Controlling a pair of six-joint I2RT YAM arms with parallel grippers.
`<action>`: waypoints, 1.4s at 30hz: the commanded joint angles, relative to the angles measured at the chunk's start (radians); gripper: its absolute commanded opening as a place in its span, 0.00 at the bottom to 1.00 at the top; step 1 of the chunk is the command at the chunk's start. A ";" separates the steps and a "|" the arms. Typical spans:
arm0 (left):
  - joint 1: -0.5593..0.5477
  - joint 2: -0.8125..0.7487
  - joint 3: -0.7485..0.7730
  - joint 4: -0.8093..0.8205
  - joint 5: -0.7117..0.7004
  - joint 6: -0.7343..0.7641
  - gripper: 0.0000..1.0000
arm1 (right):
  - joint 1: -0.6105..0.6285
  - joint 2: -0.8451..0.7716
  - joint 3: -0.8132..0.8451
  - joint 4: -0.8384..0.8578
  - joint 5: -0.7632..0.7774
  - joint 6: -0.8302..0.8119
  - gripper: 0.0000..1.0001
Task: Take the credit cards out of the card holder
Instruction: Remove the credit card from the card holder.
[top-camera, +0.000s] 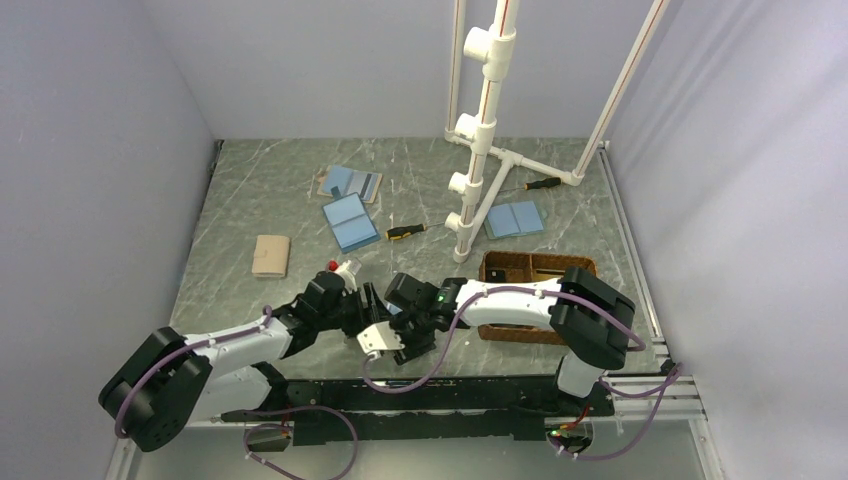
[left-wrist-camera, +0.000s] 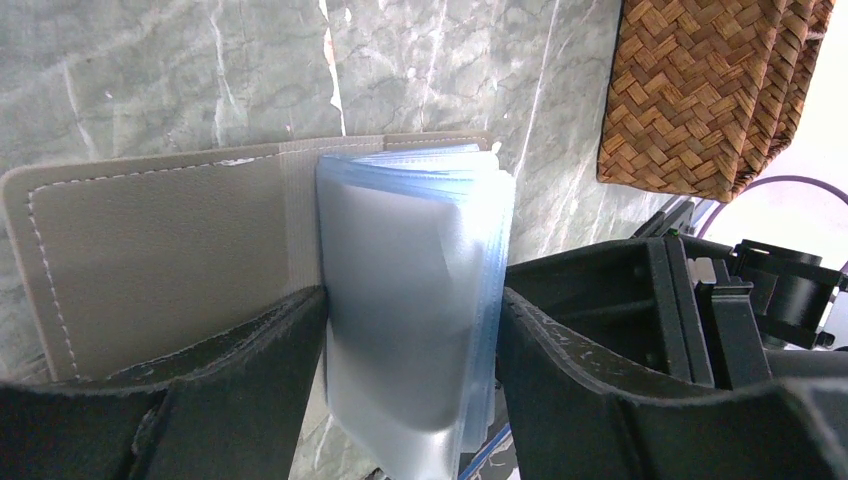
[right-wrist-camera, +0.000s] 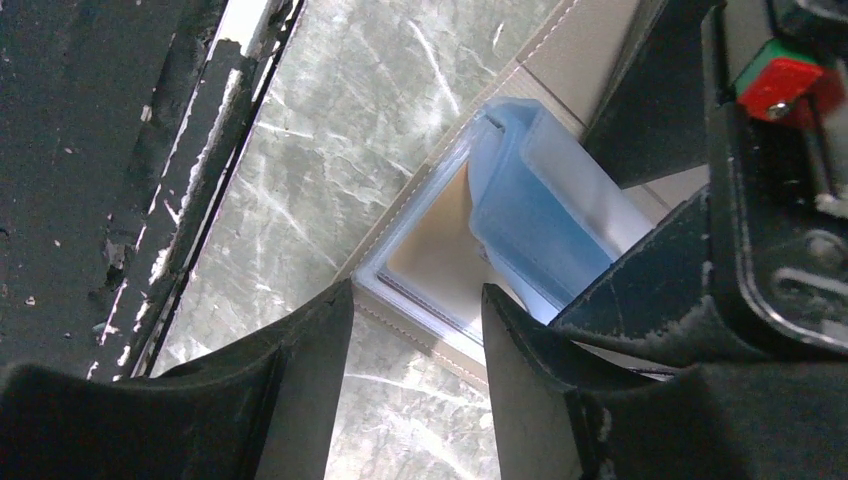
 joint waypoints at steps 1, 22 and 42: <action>-0.012 0.033 -0.011 -0.043 0.023 0.030 0.71 | 0.001 0.011 0.060 0.187 0.046 0.046 0.52; 0.031 -0.186 -0.100 -0.079 0.005 -0.034 0.84 | -0.032 0.069 0.038 0.467 0.132 0.284 0.20; 0.048 -0.279 -0.105 -0.142 -0.068 -0.243 0.77 | -0.061 0.116 0.061 0.576 0.032 0.574 0.00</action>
